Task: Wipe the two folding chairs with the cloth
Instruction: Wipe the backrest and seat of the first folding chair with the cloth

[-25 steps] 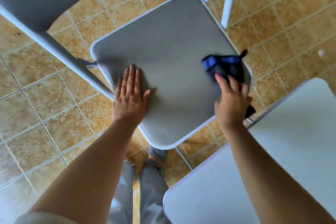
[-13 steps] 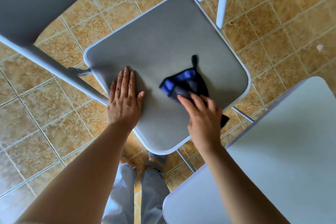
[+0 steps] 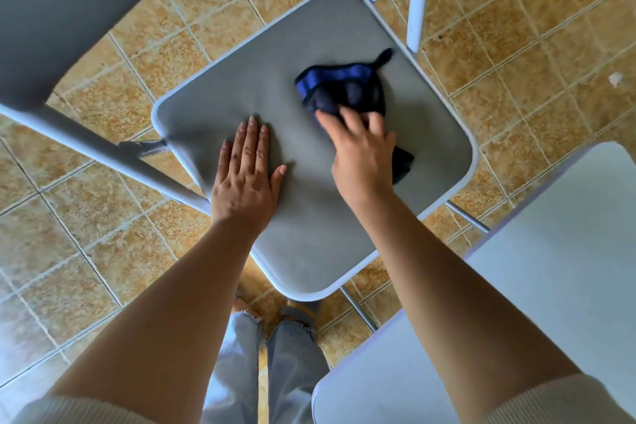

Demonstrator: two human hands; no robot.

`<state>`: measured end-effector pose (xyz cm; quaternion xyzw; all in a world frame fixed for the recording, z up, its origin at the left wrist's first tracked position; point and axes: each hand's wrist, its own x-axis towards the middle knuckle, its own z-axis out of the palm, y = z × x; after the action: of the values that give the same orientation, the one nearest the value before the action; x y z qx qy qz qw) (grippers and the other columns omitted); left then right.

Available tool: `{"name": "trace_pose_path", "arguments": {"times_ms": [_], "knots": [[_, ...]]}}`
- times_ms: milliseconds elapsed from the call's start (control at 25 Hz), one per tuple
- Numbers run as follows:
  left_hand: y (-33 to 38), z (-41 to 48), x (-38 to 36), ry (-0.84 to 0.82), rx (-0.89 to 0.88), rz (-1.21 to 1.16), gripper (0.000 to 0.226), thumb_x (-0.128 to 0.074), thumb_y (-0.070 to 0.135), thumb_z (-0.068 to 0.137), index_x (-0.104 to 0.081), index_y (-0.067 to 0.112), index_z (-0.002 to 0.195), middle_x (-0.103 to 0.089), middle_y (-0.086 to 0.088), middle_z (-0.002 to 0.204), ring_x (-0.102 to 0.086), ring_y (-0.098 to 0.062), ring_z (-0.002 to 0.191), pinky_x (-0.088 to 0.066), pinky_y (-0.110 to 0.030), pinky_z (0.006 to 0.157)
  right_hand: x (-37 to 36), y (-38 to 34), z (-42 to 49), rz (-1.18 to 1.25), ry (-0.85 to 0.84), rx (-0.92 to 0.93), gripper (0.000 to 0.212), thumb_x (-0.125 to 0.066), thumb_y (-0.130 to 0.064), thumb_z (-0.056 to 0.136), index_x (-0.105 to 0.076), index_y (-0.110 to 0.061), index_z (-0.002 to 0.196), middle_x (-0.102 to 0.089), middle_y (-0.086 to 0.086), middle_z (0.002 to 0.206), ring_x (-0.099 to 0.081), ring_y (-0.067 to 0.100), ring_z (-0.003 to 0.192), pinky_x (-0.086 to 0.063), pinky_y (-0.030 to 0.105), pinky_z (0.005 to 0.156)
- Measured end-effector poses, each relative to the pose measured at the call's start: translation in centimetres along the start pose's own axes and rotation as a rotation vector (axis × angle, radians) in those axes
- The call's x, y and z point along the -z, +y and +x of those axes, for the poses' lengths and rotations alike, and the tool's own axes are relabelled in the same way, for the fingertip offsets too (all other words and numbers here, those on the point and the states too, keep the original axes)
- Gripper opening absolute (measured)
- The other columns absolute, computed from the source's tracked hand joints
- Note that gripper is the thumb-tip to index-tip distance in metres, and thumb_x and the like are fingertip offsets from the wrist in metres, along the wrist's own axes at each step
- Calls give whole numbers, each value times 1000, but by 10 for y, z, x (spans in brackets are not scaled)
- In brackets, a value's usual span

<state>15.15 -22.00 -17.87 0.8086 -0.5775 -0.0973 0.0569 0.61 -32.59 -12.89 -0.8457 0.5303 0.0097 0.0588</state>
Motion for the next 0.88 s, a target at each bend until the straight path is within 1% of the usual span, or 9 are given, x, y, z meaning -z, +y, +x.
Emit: {"name": "trace_pose_path", "arguments": {"times_ms": [120, 240, 360, 440, 520, 640, 720, 800, 880], "knots": [[-1, -1, 0, -2, -8, -9, 65, -27, 46, 101, -14, 9, 152, -11, -9, 160, -9, -20, 148, -11, -41, 120, 5, 26, -45, -45, -38, 92, 63, -41, -10, 75, -49, -36, 132, -51, -7, 136, -48, 30, 113, -40, 44, 75], [0, 1, 0, 2, -7, -12, 65, -28, 45, 101, -13, 9, 152, -10, -8, 161, -8, -20, 148, -10, -41, 120, 13, 60, -47, -23, 40, -154, 68, -48, -3, 72, -50, -31, 133, -53, -2, 136, -46, 33, 112, -40, 48, 80], [0, 1, -1, -1, 0, -3, 65, -28, 46, 100, -13, 10, 152, -9, -8, 161, -7, -20, 148, -10, -40, 121, 13, 56, 4, 35, 102, -407, 68, -55, 2, 72, -51, -28, 133, -52, 0, 138, -45, 37, 113, -39, 50, 83], [0, 1, -2, -1, -3, 5, 65, -28, 46, 101, -13, 9, 152, -10, -8, 161, -7, -20, 148, -9, -40, 121, 7, 31, 40, 41, 75, -381, 67, -57, -3, 74, -49, -31, 134, -50, -2, 139, -44, 37, 113, -38, 48, 82], [-1, 2, -2, 8, -4, 8, 65, -29, 46, 101, -15, 9, 152, -12, -9, 160, -10, -20, 148, -12, -41, 120, 2, -2, 56, 30, 27, -227, 65, -60, -8, 75, -49, -35, 133, -51, -4, 137, -45, 35, 111, -39, 46, 80], [-3, -1, 1, 14, -8, -12, 64, -26, 46, 101, -17, 8, 152, -15, -8, 160, -13, -19, 148, -15, -40, 120, -4, -30, 26, 25, -24, 31, 63, -55, -12, 72, -52, -37, 130, -54, -7, 133, -50, 32, 108, -40, 45, 76], [-6, -6, 3, 9, 8, -30, 64, -27, 44, 100, -19, 6, 151, -16, -10, 159, -13, -20, 147, -14, -39, 120, -4, -19, -9, 0, -51, 102, 62, -49, -14, 74, -50, -37, 131, -53, -9, 134, -49, 29, 112, -41, 45, 75], [-11, -17, 5, 4, 13, -26, 64, -30, 43, 100, -19, 5, 151, -15, -10, 159, -12, -20, 148, -14, -39, 120, 3, 3, -25, -5, -23, 57, 61, -47, -12, 76, -49, -37, 132, -53, -7, 134, -48, 29, 111, -42, 45, 76], [-16, -27, 5, -4, -2, -14, 64, -31, 42, 100, -17, 6, 151, -14, -10, 160, -10, -20, 148, -14, -39, 120, 9, 17, -2, 50, 25, -130, 66, -55, -4, 74, -50, -33, 133, -53, -4, 135, -46, 33, 110, -43, 48, 79]]}}
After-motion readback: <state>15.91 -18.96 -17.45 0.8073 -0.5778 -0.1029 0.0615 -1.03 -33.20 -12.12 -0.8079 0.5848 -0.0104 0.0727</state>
